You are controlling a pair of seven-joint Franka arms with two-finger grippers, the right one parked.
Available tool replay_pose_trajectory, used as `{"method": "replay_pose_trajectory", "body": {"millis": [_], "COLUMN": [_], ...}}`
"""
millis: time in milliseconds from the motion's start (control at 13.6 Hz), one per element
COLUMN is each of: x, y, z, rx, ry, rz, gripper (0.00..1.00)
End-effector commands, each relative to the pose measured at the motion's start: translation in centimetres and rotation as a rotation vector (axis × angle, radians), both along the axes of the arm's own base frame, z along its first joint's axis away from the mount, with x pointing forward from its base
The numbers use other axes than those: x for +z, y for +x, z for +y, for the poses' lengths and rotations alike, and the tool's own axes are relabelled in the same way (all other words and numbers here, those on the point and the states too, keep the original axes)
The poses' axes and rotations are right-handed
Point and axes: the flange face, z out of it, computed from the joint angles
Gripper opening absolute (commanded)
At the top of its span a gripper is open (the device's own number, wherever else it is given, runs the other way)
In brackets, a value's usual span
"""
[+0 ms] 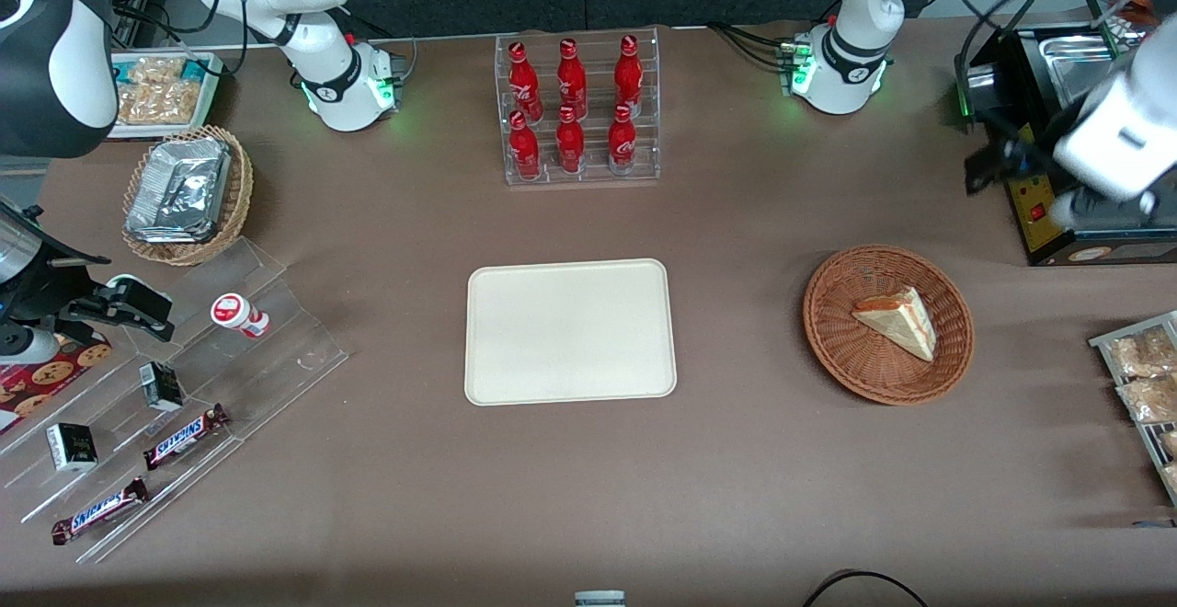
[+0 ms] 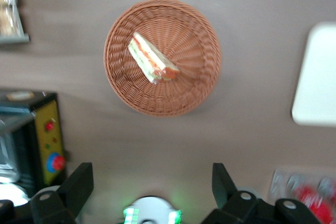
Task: Place sandwich from basket to tray
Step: 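Move the left gripper over the sandwich in the wicker basket, then lower the open left gripper around the wrapped sandwich and close it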
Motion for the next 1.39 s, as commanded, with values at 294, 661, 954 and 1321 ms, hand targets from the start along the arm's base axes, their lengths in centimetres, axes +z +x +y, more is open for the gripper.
{"method": "replay_pose_trajectory", "body": {"millis": [294,661,954,1321], "x": [-16.0,-22.3,-24.1,-27.6], "y": [4.8,3.9,3.5,3.2], "z": [-0.8,1.4,6.1,6.9], "rx": [0.500,0.573,0.662,0.733], "ry": [0.080,0.082,0.073,0.031], "rz": [-0.085,-0.100,-0.091,-0.091], "gripper": [1.00,1.00,1.00,1.00]}}
